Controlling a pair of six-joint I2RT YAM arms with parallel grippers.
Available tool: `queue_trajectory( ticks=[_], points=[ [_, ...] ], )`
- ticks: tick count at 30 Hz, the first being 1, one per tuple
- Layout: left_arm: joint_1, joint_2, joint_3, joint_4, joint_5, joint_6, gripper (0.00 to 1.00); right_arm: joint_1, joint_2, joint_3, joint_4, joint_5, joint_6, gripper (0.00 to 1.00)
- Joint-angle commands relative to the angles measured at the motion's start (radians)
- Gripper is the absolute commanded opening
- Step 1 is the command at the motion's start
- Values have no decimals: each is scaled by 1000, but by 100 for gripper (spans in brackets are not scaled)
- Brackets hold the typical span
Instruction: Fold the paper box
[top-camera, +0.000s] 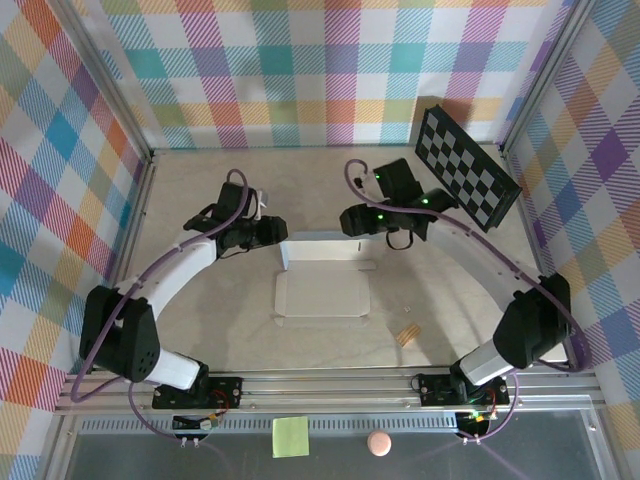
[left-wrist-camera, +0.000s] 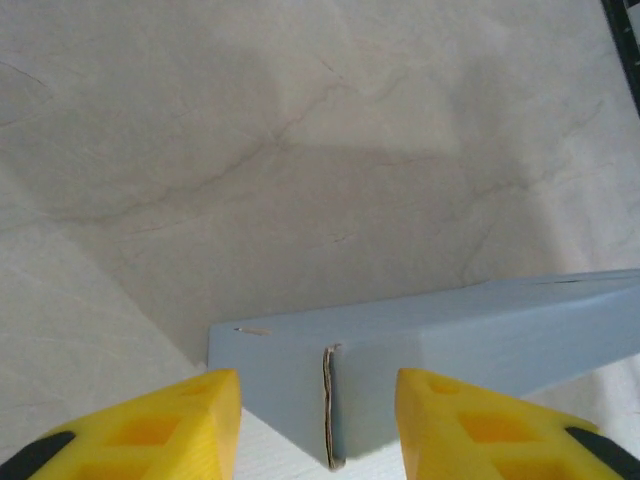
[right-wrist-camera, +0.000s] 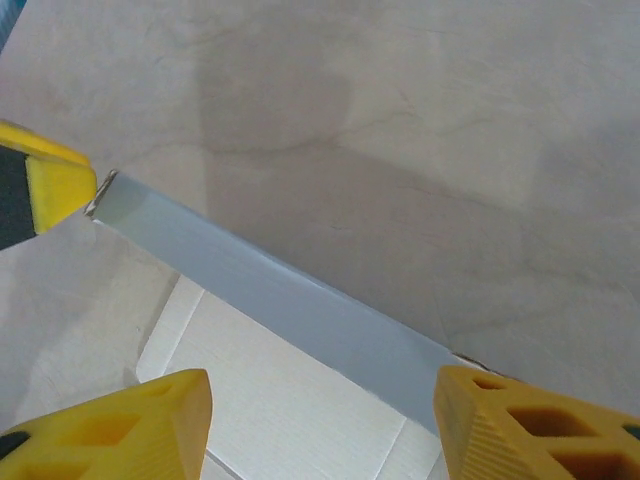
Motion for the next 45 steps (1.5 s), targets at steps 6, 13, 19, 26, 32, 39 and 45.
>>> queue_trajectory(
  ticks=[6, 13, 19, 26, 32, 39, 45],
  points=[
    [-19, 65, 44, 20, 68, 5, 39, -20, -90, -96, 47, 18, 114, 60],
    [-24, 55, 8, 5, 63, -1, 33, -23, -71, -103, 38, 37, 145, 59],
    [-24, -23, -11, 25, 48, -14, 41, -23, -62, -94, 40, 24, 148, 59],
    [-24, -21, 14, 28, 106, -35, 46, -24, -65, -93, 33, 30, 156, 59],
    [-24, 12, -14, 24, 111, -31, 44, -24, -55, -92, 24, 30, 171, 59],
    [-24, 39, -53, 20, 100, -16, 39, -24, -44, -100, 21, 42, 181, 59],
    [-24, 48, -93, 25, 88, -13, 32, -24, -15, -109, 29, 15, 225, 58]
  ],
)
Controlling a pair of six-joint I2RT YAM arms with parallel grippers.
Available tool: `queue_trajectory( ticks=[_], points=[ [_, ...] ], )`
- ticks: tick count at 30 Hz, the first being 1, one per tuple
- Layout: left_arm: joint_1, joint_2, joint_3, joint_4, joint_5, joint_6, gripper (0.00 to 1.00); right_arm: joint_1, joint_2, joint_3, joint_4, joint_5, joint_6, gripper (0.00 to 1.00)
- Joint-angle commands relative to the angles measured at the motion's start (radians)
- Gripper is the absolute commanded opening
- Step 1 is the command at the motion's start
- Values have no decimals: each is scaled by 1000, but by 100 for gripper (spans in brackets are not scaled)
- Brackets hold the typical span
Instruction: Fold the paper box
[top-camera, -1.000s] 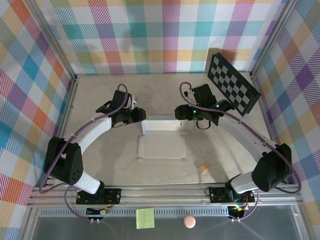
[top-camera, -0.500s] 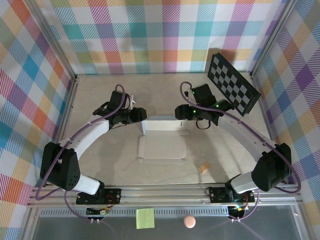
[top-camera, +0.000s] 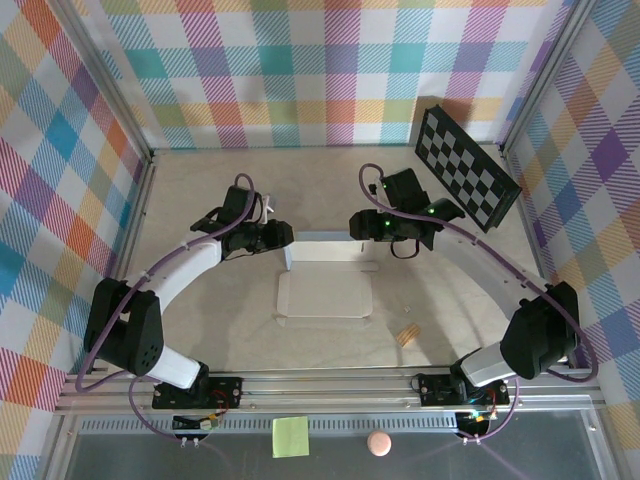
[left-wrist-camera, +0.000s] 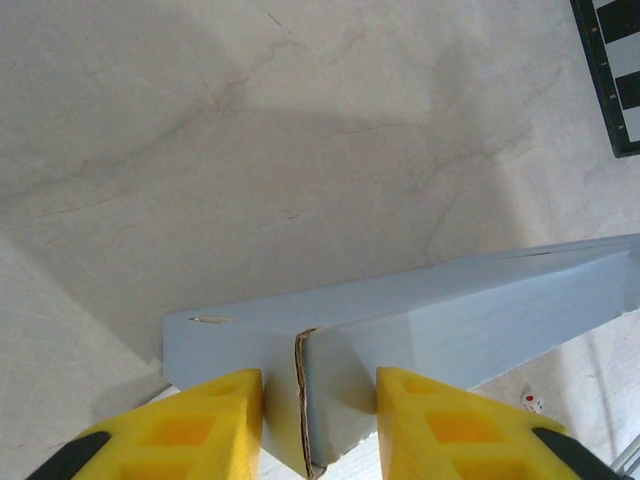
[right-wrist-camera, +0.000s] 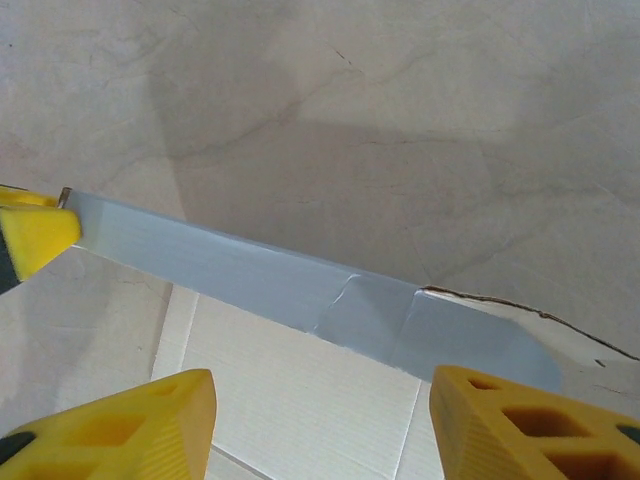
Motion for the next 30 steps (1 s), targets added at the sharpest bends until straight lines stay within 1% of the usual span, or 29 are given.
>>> queue_trajectory(
  ticks=[1, 4, 12, 17, 23, 30],
  points=[
    [-10, 19, -52, -53, -13, 10, 32, -3, 31, -16, 14, -23, 47, 58],
    [-10, 7, -67, -48, -19, 7, 32, -4, 38, -25, 21, -34, 70, 58],
    [-10, -9, -77, -52, -22, 6, 32, -4, 79, -60, 51, -35, 103, 62],
    [-10, -13, -81, -51, -19, 5, 31, -6, 103, -85, 133, -107, 140, 62],
    [-10, -16, -88, -46, -16, 4, 32, -16, 80, -163, 295, -181, 238, 54],
    [-10, -13, -91, -42, -12, 4, 31, -41, 38, -252, 442, -210, 339, 44]
  ],
)
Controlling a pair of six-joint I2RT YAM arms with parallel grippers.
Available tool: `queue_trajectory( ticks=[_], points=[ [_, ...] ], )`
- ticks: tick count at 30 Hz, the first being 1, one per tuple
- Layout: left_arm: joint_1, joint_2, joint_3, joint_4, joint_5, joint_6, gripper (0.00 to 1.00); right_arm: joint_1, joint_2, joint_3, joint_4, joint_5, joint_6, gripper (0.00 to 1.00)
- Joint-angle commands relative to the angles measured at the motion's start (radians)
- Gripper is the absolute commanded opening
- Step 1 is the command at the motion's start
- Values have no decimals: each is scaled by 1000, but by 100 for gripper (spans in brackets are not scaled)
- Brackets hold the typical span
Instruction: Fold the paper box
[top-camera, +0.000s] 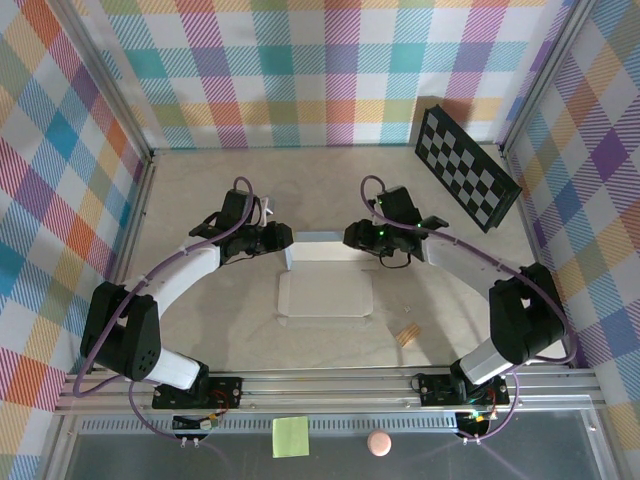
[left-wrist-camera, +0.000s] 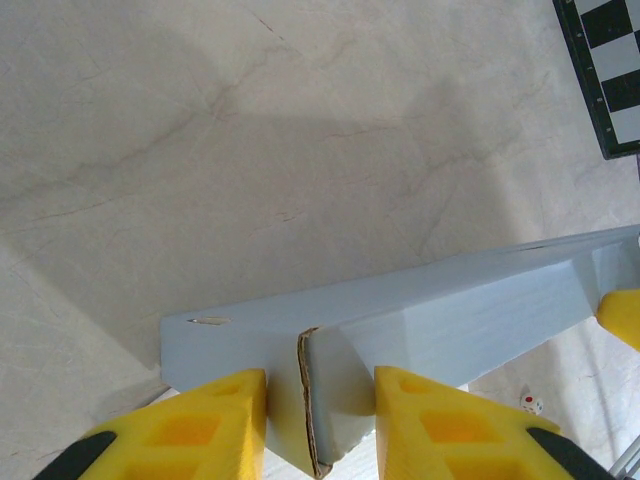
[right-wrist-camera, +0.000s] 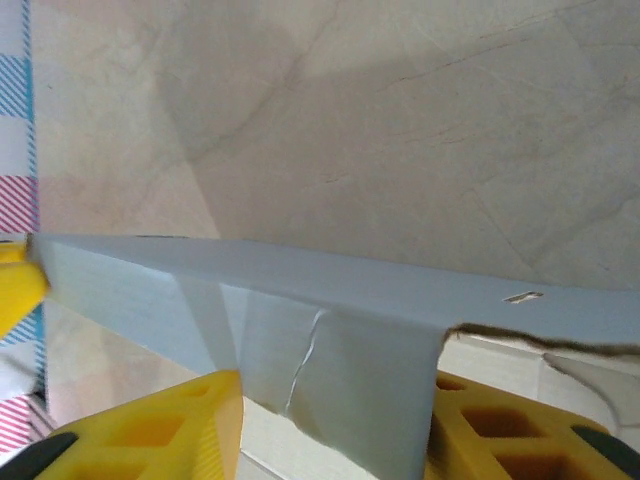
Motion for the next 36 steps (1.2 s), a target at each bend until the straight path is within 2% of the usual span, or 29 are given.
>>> queue_trajectory(
  ticks=[1, 4, 11, 14, 16, 20, 25, 31, 36],
  points=[
    [-9, 15, -43, -96, -12, 4, 31, -14, -41, -38, 115, -32, 76, 42],
    [-9, 11, -46, -92, -16, 4, 30, -20, -46, -58, 139, -30, 91, 38],
    [-9, 4, -50, -85, -21, -1, 29, -28, -42, -78, 154, -24, 107, 15],
    [-9, 1, -52, -87, -22, -3, 29, -29, -47, -81, 154, -18, 108, 13],
    [-9, -3, -57, -84, -26, -4, 29, -30, -52, -82, 147, -10, 104, 16],
    [-7, -11, -69, -68, -32, -12, 29, -39, -77, -74, 96, 14, 72, 31],
    [3, -15, -87, -37, -18, -32, 29, -57, -153, -93, 26, 67, 9, 41],
    [19, -28, -108, -15, 6, -51, 28, -109, -199, -150, -3, 85, -27, 49],
    [39, -47, -134, 32, 28, -61, 28, -141, -172, -216, 57, 65, -30, 51]
  ],
)
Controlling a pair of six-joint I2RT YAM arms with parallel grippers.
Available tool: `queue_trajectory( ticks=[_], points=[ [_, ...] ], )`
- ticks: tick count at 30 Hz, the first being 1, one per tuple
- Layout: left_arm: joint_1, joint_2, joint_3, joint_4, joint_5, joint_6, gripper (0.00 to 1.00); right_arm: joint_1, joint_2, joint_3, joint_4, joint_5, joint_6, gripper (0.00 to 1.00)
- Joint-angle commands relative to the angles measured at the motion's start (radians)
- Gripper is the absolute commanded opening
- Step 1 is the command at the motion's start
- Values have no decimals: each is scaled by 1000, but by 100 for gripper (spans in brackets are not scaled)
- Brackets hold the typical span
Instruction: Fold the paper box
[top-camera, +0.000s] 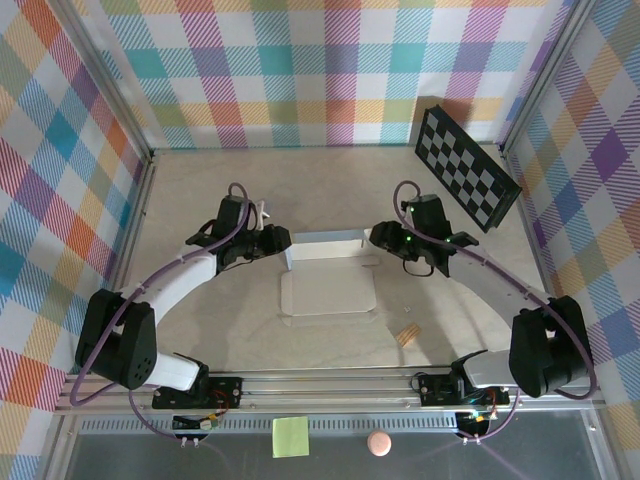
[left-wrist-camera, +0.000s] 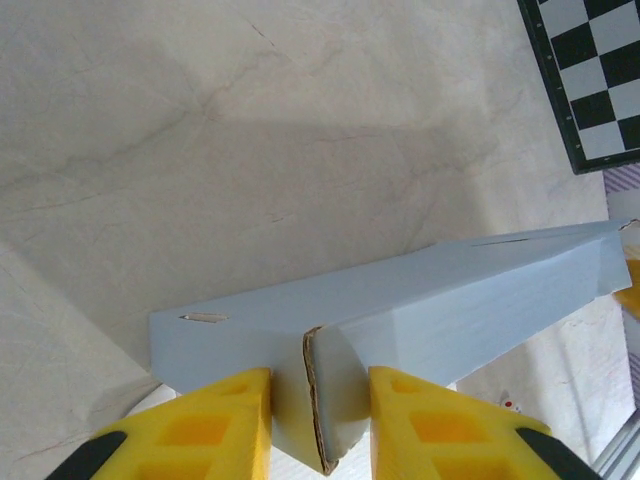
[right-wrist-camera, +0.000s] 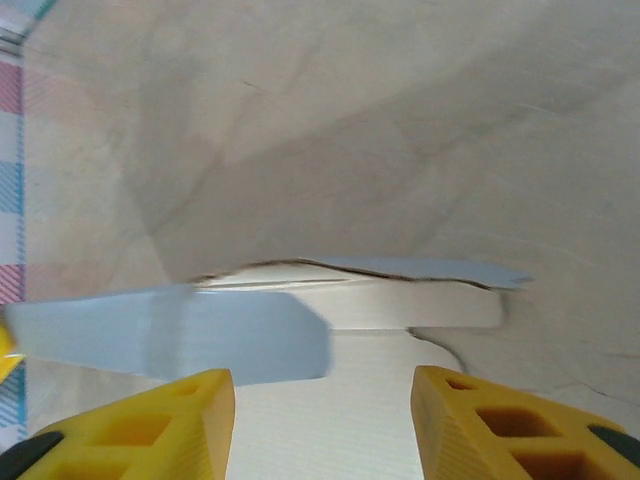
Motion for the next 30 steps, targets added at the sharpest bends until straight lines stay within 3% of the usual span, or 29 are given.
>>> queue_trajectory(
  ticks=[1, 8, 20, 30],
  points=[
    [19, 0, -47, -65, -1, -13, 28, -17, 29, -44, 34, -14, -23, 51],
    [43, -19, -62, -54, 25, -17, 28, -26, 154, -98, 192, -82, 0, 59],
    [57, -16, -70, -56, 37, -17, 27, -36, 276, -136, 408, -134, 71, 60],
    [60, -11, -64, -56, 40, -15, 27, -37, 272, -181, 508, -167, 126, 58]
  ],
)
